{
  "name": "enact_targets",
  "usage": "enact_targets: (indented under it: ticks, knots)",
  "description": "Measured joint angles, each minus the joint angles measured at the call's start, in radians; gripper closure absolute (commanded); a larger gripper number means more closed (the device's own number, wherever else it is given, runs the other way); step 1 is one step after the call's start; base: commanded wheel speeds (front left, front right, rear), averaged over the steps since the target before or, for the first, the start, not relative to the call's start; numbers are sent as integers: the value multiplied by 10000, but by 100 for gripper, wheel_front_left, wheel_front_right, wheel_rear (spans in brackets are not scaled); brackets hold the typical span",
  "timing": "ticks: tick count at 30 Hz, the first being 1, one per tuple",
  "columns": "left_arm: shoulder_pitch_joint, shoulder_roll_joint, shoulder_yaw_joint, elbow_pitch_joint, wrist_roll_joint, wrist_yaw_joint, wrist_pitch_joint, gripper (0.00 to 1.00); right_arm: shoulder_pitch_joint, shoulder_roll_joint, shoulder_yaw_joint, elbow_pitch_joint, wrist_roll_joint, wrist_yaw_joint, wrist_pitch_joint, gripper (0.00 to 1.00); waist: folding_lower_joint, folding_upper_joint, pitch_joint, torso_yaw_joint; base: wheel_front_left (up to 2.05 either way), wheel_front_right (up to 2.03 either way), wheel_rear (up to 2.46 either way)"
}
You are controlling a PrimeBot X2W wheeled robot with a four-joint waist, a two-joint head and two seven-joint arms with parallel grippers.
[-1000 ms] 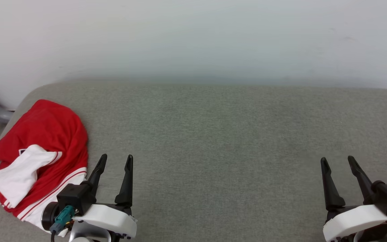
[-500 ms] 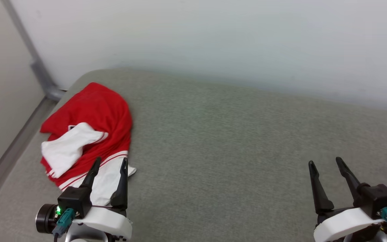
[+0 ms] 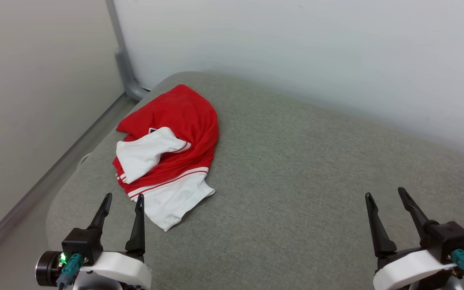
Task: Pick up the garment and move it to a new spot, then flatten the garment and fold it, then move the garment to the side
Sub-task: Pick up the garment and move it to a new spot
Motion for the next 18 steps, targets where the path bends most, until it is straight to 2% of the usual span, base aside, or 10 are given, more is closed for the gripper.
enact_targets:
  ticks: [7, 18]
  knots:
    - [0, 0, 123, 86, -90, -71, 0, 0, -24, 0, 0, 54, 82, 0, -15, 0, 0, 0, 47, 508, 0, 0, 0]
    - [-578, 107, 305, 575, -355, -134, 0, 0, -243, 2, -21, 44, 56, 0, 61, 0, 0, 0, 456, 466, 0, 0, 0]
